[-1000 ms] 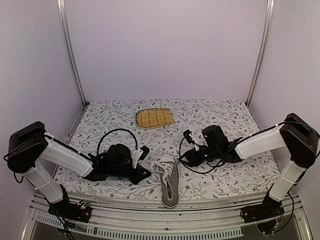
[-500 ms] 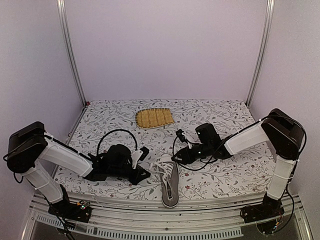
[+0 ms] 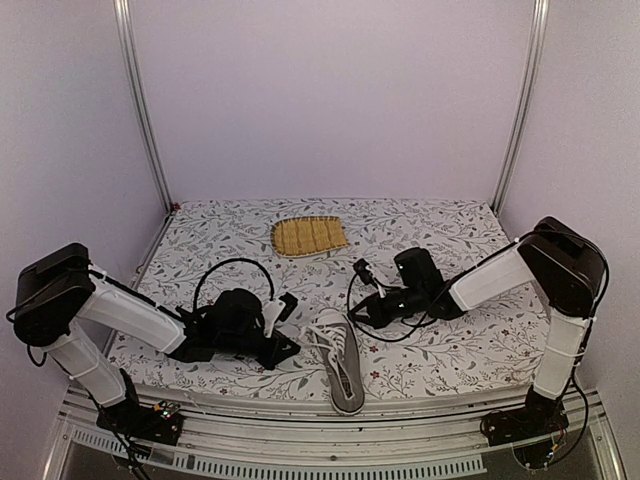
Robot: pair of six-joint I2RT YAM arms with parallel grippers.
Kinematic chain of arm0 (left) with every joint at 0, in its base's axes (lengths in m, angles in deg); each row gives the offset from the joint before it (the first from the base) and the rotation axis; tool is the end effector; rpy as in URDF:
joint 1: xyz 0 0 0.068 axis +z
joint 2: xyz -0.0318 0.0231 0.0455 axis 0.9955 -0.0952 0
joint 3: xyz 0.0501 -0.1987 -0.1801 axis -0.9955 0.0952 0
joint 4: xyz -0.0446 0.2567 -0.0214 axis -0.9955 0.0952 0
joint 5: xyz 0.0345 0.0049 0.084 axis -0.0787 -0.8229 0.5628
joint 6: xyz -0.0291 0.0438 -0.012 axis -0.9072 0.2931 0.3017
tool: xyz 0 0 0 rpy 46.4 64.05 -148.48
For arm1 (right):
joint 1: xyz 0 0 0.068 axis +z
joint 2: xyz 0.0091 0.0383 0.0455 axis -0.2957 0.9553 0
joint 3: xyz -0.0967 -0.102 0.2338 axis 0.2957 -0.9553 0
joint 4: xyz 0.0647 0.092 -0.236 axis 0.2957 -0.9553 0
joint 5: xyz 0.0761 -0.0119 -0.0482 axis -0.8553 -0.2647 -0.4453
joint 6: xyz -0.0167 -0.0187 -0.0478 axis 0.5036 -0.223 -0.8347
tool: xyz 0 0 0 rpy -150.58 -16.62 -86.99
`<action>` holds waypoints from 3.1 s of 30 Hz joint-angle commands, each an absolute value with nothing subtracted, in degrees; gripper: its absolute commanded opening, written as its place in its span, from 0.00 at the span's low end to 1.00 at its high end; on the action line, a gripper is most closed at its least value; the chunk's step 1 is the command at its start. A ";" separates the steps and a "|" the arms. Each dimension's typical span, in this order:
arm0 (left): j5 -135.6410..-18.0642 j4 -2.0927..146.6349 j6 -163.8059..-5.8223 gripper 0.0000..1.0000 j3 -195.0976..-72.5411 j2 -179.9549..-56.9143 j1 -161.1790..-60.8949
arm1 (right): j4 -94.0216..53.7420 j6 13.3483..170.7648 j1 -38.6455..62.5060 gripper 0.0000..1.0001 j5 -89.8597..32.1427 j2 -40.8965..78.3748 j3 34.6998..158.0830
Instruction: Tie the shoes
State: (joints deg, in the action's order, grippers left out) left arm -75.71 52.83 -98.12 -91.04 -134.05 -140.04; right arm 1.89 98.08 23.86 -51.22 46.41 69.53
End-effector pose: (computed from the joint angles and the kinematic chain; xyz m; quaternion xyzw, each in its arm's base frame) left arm 0.1535 -0.2313 0.1200 0.2642 0.8658 -0.3148 0.2854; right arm 0.2608 0.2507 0.1160 -0.3211 0.8165 0.3979 0.2681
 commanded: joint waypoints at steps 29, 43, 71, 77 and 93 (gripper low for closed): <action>-71.75 58.98 -98.01 0.00 -90.87 -131.53 -140.13 | -4.23 90.70 21.29 0.41 -44.22 39.04 65.61; -72.04 59.65 -97.83 0.00 -91.33 -131.53 -139.82 | -10.22 80.85 25.38 0.44 -36.28 43.29 69.02; -71.58 59.59 -98.35 0.00 -90.84 -130.54 -139.40 | -0.50 79.63 30.27 0.02 -18.13 45.79 69.83; -70.78 60.35 -98.99 0.00 -90.73 -129.96 -139.34 | 1.33 91.89 30.27 0.02 -0.30 37.94 65.95; -60.04 70.04 -108.06 0.00 -86.42 -117.41 -135.91 | -7.90 106.55 24.53 0.02 13.10 16.97 56.12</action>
